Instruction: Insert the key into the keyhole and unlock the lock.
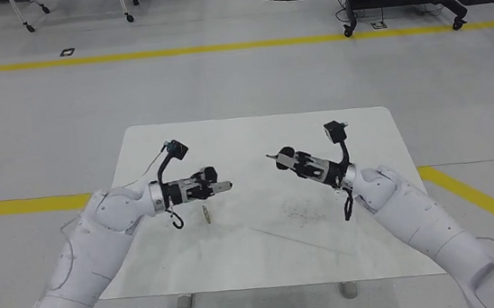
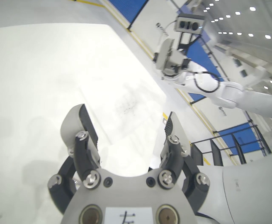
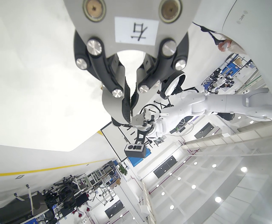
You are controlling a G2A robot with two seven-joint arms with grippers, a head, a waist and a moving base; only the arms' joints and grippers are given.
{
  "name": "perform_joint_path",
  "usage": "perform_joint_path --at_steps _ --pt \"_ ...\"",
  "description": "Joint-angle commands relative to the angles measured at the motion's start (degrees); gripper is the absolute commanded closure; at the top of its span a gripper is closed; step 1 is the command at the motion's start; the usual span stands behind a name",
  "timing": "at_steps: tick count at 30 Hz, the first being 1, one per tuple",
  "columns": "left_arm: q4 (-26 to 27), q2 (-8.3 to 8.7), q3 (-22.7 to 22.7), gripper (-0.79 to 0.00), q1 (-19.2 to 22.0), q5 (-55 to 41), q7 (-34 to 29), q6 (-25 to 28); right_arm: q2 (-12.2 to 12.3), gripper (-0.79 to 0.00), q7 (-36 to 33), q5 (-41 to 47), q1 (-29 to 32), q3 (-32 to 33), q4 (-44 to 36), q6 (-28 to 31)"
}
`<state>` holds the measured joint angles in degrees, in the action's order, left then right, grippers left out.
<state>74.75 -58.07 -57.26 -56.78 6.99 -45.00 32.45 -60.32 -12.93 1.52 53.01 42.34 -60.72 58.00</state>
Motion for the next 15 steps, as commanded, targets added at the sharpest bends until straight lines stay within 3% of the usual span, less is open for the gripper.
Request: perform_joint_path --at_steps 1,4,7,11,15 --pt "7.8 0.98 -2.4 -0.785 -4.7 8.0 3.6 -9.8 0.0 0.000 0.0 0.0 0.0 -0.1 0.0 0.0" --pt "15.6 2.04 -5.0 -0.785 -10.8 13.5 5.7 -17.1 0.0 0.000 0.0 0.0 0.0 -0.1 0.0 0.0" --pt "20.1 2.46 -5.1 -0.785 -14.0 19.7 4.0 -25.9 0.0 0.000 0.0 0.0 0.0 -0.1 0.0 0.0" --pt "23.0 1.98 -2.4 -0.785 -15.0 25.9 3.3 -37.0 0.0 0.000 0.0 0.0 0.0 -0.1 0.0 0.0" --pt "21.0 1.15 -0.1 -0.785 -13.6 27.6 3.2 -41.7 0.0 0.000 0.0 0.0 0.0 -0.1 0.0 0.0"
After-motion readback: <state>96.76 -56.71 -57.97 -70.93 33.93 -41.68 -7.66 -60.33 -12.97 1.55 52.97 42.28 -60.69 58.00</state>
